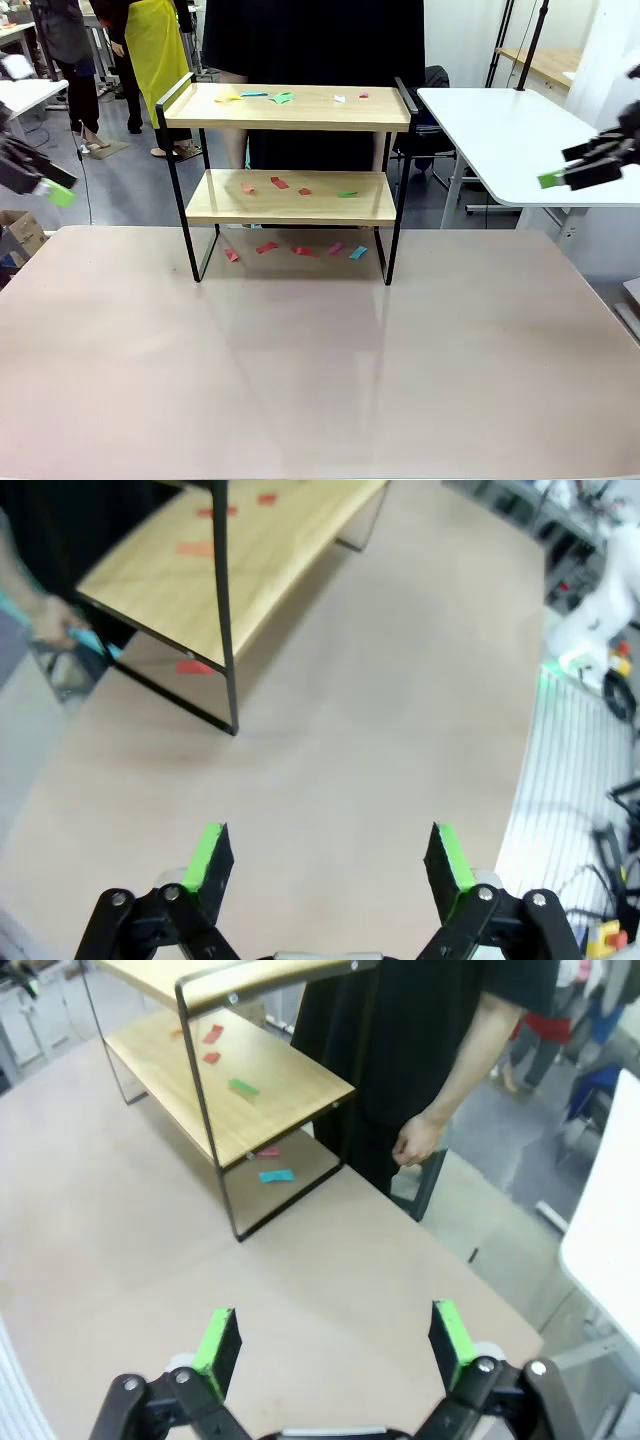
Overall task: Clean the shelf.
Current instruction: Pick up the Duster handed by the human.
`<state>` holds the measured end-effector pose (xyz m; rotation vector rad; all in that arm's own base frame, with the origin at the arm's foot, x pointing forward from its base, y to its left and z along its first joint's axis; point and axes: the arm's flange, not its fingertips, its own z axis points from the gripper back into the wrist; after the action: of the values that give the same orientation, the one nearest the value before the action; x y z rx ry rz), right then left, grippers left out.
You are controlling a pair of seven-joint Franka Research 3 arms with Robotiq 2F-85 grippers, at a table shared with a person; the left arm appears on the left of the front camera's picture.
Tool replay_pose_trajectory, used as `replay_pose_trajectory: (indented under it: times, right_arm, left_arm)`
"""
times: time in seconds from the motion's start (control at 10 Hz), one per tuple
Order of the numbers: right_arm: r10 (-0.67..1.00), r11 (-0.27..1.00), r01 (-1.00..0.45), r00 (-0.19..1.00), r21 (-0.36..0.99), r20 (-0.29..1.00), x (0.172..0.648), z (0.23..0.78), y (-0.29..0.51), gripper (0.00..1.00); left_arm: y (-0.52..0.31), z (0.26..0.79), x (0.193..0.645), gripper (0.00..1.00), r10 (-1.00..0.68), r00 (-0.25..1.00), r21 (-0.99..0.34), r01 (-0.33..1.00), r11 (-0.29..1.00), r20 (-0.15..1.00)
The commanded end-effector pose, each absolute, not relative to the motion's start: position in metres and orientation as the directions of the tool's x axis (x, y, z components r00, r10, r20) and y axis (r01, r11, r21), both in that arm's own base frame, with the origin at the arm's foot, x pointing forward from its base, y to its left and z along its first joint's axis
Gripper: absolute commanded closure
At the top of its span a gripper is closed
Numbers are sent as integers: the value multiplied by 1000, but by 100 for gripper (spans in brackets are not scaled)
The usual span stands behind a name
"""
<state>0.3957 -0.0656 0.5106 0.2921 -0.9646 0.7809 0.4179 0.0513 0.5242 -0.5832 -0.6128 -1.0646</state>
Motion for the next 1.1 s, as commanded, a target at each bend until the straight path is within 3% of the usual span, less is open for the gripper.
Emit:
replay_pose_trajectory:
  times: [0.0, 0.1, 0.2, 0.3, 0.6, 1.0]
  right_arm:
    - [424, 643, -759, 243, -101, 872, 416, 490, -100, 0]
    - [393, 656, -750, 249, -80, 885, 420, 481, -118, 0]
    - [341, 660, -751, 285, -12, 896, 426, 475, -128, 0]
    - [436, 681, -724, 281, -109, 855, 401, 486, -112, 0]
    - [436, 681, -724, 281, -109, 855, 401, 486, -112, 0]
    - [369, 633, -773, 256, -40, 894, 430, 490, -147, 0]
  left_arm:
    - [82, 513, 452, 0, -579, 335, -199, 937, 287, 743]
    - [88, 509, 455, 0, -566, 305, -179, 947, 267, 766]
    - [89, 506, 456, 0, -539, 326, -156, 929, 337, 777]
    - [91, 514, 432, 0, -568, 307, -164, 943, 289, 764]
    - [91, 514, 432, 0, -568, 307, -164, 943, 289, 764]
    - [140, 515, 467, 0, -460, 283, -173, 948, 266, 842]
